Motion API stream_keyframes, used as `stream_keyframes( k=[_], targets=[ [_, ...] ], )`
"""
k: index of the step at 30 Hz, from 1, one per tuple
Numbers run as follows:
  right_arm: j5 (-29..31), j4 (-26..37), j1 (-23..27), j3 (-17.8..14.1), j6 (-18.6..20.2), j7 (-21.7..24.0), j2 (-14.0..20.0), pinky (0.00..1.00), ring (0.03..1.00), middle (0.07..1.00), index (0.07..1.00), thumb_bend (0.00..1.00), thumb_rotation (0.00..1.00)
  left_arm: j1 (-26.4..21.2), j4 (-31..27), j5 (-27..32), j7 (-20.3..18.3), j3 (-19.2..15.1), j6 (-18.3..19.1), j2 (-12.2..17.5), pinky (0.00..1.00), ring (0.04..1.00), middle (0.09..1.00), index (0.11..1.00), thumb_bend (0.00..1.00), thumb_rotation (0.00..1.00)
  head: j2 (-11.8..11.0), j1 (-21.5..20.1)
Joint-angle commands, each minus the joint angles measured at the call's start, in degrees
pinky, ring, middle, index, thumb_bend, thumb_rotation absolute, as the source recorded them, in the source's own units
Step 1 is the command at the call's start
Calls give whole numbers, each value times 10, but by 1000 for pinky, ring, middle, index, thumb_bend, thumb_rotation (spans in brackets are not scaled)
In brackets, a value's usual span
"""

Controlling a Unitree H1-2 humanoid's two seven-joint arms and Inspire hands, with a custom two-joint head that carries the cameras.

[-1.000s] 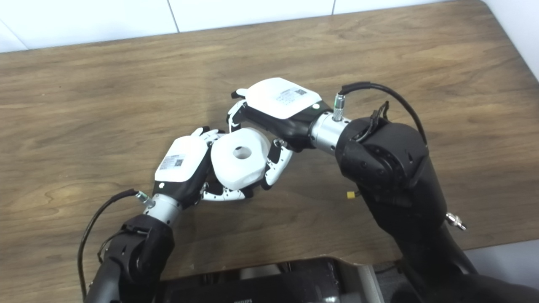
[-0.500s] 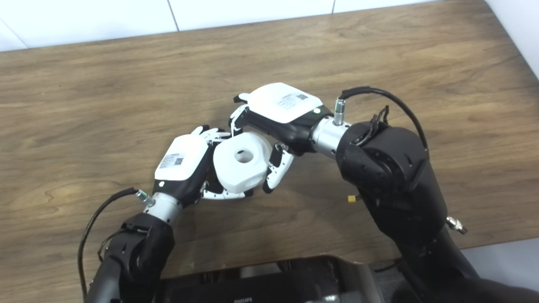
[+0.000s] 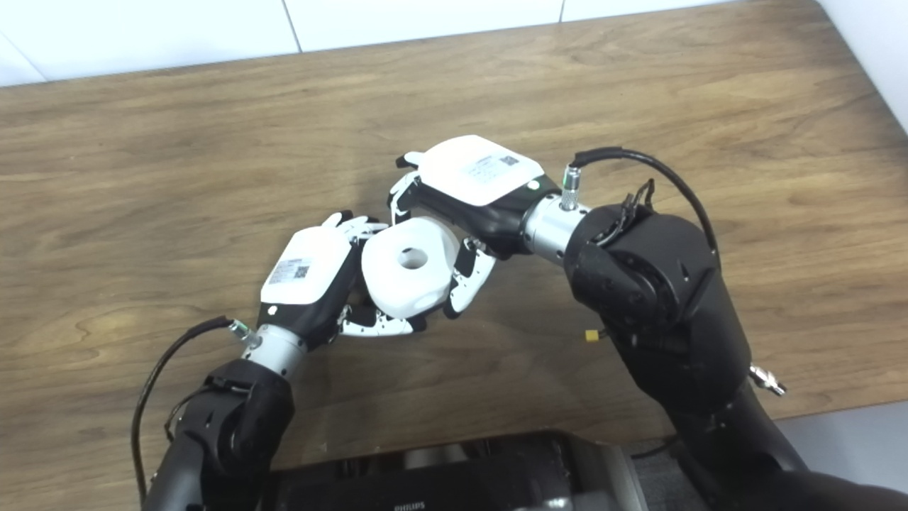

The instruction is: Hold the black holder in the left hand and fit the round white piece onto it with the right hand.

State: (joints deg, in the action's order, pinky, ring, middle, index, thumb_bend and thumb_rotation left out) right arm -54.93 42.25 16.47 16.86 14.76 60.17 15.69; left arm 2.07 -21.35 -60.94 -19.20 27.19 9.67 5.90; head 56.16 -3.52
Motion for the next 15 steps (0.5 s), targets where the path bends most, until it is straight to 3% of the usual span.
stream_keyframes(
  k=[1,15],
  targets=[
    [-2,6,16,-5,-11,-22,-5,895,957,810,485,521,137,-6,-13,-3,1,3,-9,-3,961,873,802,488,518,59,0,0],
    [-5,0,21,0,-9,-18,-11,890,954,811,485,521,139,-8,-14,-6,-2,4,-6,-7,959,877,804,488,518,59,3,0]
  ],
)
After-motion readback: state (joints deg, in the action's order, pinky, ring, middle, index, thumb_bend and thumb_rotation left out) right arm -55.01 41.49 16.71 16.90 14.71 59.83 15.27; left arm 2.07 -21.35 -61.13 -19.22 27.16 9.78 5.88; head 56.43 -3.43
